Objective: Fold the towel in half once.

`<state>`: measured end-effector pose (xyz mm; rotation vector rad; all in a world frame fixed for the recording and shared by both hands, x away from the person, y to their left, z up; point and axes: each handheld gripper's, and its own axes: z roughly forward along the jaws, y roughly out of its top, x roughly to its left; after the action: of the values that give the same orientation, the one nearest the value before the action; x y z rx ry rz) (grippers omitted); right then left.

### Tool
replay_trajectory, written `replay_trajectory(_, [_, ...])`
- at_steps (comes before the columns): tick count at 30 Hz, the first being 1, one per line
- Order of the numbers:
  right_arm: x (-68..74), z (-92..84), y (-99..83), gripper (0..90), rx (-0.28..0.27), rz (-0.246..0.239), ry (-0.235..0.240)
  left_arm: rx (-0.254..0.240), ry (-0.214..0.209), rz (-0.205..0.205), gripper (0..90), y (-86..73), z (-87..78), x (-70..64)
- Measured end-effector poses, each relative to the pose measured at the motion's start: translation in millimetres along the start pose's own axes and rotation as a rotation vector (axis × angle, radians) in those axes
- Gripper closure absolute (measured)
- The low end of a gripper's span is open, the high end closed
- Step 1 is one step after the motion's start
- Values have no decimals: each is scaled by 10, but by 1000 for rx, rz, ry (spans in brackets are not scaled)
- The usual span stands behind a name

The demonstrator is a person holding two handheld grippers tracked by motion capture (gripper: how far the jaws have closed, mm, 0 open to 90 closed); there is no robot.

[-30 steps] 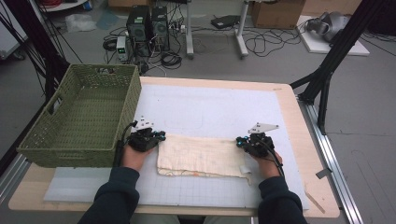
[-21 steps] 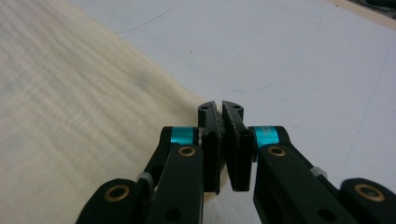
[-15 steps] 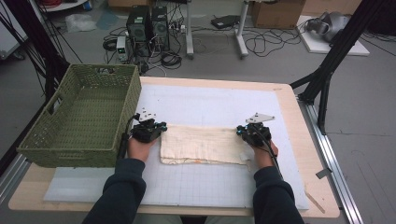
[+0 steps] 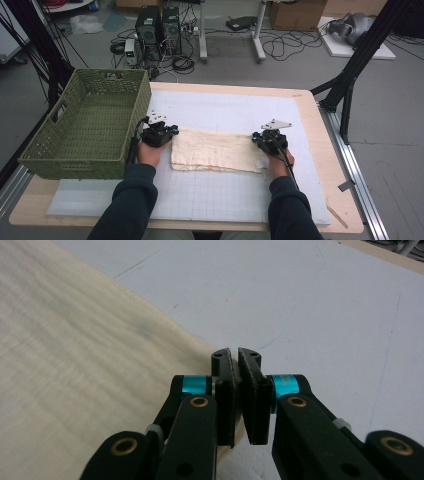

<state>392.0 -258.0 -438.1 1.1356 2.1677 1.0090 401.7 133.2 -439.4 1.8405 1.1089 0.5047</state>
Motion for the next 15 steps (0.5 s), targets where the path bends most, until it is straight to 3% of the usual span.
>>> replay_trajectory(5, [1, 42, 11, 855, 7, 12, -10, -20, 5, -1, 862, 0, 20, 5])
replay_trajectory(10, [-9, 96, 17, 848, 13, 29, -11, 15, 8, 6, 850, -37, 61, 28])
replay_trajectory(12, [7, 109, 24, 829, 22, 27, -15, 25, 9, 9, 816, -44, 63, 23])
replay_trajectory(15, [5, 94, 29, 696, 18, 35, -33, 29, 10, 8, 641, -40, 31, 20])
